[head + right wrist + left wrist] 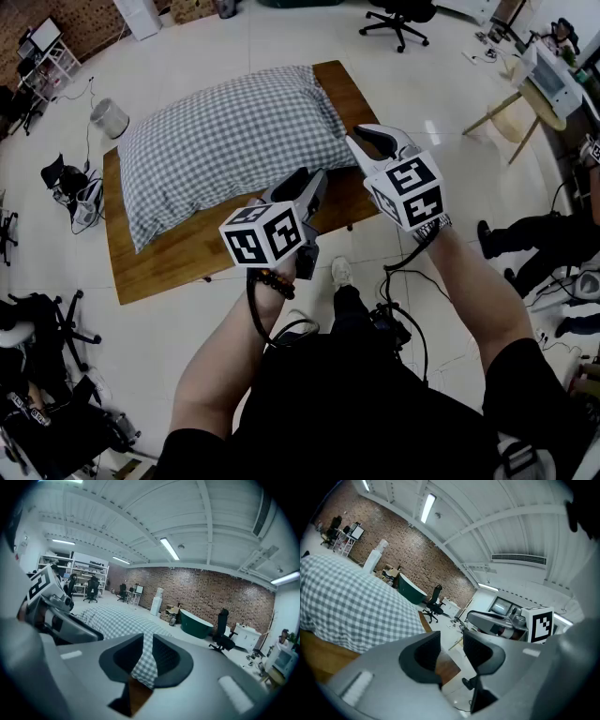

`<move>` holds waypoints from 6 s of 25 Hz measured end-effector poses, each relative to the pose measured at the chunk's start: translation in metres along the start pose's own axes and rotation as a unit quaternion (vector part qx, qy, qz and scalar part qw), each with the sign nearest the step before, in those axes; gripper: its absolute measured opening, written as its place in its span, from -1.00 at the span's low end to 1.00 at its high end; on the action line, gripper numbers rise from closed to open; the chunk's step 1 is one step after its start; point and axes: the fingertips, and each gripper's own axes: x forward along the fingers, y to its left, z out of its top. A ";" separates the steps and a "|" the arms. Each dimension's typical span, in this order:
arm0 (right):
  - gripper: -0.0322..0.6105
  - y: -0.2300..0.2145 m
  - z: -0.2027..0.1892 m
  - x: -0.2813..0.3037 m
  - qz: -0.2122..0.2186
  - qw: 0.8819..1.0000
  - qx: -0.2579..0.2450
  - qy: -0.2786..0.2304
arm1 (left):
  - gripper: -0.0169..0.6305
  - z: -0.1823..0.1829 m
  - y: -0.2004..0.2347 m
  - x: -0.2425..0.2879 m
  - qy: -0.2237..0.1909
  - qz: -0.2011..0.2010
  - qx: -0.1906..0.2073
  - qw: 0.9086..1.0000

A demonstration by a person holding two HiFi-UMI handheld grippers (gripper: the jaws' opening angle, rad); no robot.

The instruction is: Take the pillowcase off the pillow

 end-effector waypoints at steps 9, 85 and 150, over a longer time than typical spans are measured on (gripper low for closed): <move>-0.68 -0.110 -0.040 0.056 0.020 0.999 0.006 0.034 | -0.27 -0.014 0.045 0.104 -0.008 -0.012 -0.130 0.991; -0.69 -0.151 -0.218 0.250 0.428 0.886 0.119 0.135 | -0.81 -0.025 0.117 0.263 -0.049 -0.011 -0.247 0.968; -0.86 -0.153 -0.232 0.087 0.128 0.970 0.095 0.184 | -0.92 -0.045 0.171 -0.011 -0.143 0.140 -0.253 0.947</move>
